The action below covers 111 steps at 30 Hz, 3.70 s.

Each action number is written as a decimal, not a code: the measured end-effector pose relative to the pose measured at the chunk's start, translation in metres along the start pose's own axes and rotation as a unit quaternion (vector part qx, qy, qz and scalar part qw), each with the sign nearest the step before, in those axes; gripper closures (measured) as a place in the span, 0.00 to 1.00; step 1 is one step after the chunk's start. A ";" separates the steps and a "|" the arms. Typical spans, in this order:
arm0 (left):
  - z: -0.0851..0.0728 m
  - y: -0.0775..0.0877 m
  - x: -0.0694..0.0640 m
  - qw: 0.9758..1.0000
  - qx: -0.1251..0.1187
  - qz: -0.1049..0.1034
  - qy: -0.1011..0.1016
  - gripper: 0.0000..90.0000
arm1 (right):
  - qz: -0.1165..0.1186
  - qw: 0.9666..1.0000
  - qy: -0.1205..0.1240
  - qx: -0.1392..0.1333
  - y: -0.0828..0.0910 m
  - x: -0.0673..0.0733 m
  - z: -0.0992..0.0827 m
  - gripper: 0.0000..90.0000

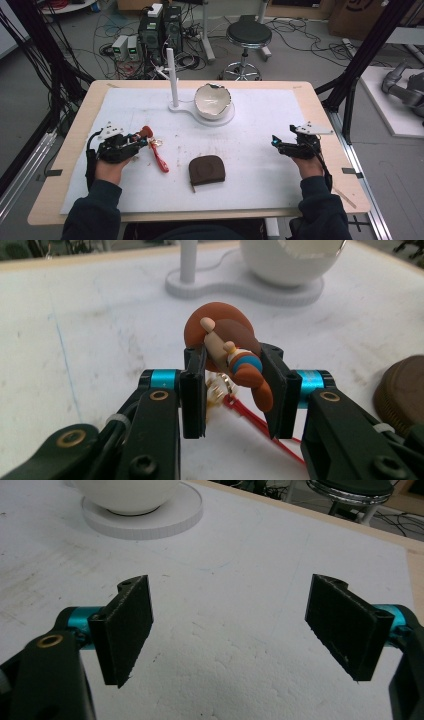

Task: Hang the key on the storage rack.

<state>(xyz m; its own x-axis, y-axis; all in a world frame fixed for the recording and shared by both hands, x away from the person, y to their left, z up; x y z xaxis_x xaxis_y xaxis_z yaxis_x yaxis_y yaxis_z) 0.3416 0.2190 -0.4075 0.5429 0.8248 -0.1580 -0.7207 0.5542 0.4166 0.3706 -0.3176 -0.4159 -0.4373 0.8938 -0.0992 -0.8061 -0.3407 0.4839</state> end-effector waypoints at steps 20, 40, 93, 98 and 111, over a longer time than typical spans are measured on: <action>0.077 -0.003 -0.006 0.996 -0.075 -0.024 -0.041 0.73 | 0.004 1.000 0.000 0.001 -0.001 0.001 0.001 0.22; 0.103 0.000 0.001 0.993 -0.113 -0.028 -0.032 0.74 | 0.007 1.000 0.000 0.002 -0.003 0.002 0.001 0.22; 0.209 -0.063 0.009 0.991 -0.121 0.006 -0.049 0.74 | 0.017 1.000 -0.009 0.003 -0.003 -0.005 -0.003 0.22; 0.209 -0.069 0.013 0.992 -0.120 0.010 -0.042 0.74 | 0.018 1.000 -0.009 0.003 -0.003 -0.005 -0.004 0.22; 0.209 -0.071 0.008 0.992 -0.120 0.007 -0.040 0.74 | 0.019 1.000 -0.009 0.006 -0.005 -0.005 -0.004 0.22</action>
<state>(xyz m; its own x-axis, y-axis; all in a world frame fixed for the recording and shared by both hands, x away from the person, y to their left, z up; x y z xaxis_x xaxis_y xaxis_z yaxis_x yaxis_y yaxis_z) 0.4878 0.1628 -0.2512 0.5581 0.8260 -0.0789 -0.8047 0.5620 0.1915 0.3748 -0.3212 -0.4212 -0.4601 0.8854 -0.0660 -0.7841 -0.3703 0.4980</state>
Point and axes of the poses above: each handheld gripper's, and its own axes: y roughly backward along the jaws, z roughly out of its top, x roughly to its left, the point moved 2 cm from there along -y, roughly forward along the jaws, and after that the axes turned 4 degrees about -z, right-handed, at the moved point
